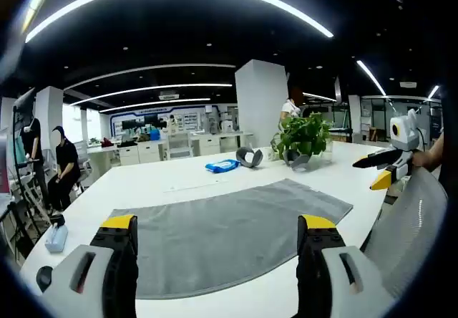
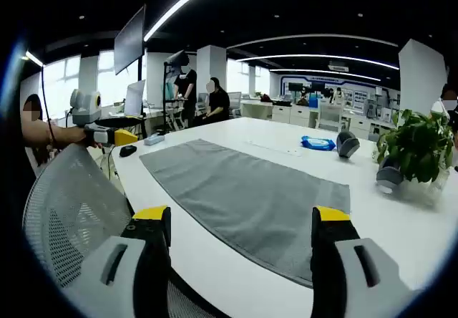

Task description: Fold the towel on the table until its edges align and the towel forms a compact rectangular stack.

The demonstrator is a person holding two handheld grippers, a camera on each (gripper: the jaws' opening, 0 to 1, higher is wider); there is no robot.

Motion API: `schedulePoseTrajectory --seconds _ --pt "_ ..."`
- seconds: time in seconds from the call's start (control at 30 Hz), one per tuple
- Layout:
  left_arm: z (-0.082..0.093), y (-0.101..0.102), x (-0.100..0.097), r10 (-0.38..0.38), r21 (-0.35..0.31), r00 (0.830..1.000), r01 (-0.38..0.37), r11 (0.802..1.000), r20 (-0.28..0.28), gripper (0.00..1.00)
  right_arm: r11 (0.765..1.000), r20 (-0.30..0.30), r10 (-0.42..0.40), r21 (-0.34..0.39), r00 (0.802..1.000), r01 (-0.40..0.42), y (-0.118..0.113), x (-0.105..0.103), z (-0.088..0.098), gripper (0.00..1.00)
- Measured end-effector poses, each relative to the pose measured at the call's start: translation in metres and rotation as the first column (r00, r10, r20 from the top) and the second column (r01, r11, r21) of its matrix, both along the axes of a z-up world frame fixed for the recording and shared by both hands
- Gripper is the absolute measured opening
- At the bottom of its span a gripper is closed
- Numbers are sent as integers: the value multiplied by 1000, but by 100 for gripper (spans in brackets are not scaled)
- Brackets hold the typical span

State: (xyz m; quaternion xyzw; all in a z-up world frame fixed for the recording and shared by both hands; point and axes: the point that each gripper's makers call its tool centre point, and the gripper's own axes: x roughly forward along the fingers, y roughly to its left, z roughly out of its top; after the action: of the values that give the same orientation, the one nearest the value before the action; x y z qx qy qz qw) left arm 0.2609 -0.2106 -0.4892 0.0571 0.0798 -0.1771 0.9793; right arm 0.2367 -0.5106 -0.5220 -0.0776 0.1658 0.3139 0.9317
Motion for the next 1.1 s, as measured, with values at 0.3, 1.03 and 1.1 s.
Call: schedulePoseTrajectory --seconds 0.3,1.03,1.1 --pt "-1 -1 0 0 -5 1000 -1 1000 -13 91 1000 -14 -4 -5 1000 4 -2 0 -3 76" --pt "-3 -3 -1 -1 -4 1000 1 1000 -22 91 1000 -14 -14 8 1000 15 -4 1 -2 75" --pt "-7 -2 -1 2 8 999 -2 1000 -35 91 1000 -18 -11 6 1000 11 -4 1 -3 75"
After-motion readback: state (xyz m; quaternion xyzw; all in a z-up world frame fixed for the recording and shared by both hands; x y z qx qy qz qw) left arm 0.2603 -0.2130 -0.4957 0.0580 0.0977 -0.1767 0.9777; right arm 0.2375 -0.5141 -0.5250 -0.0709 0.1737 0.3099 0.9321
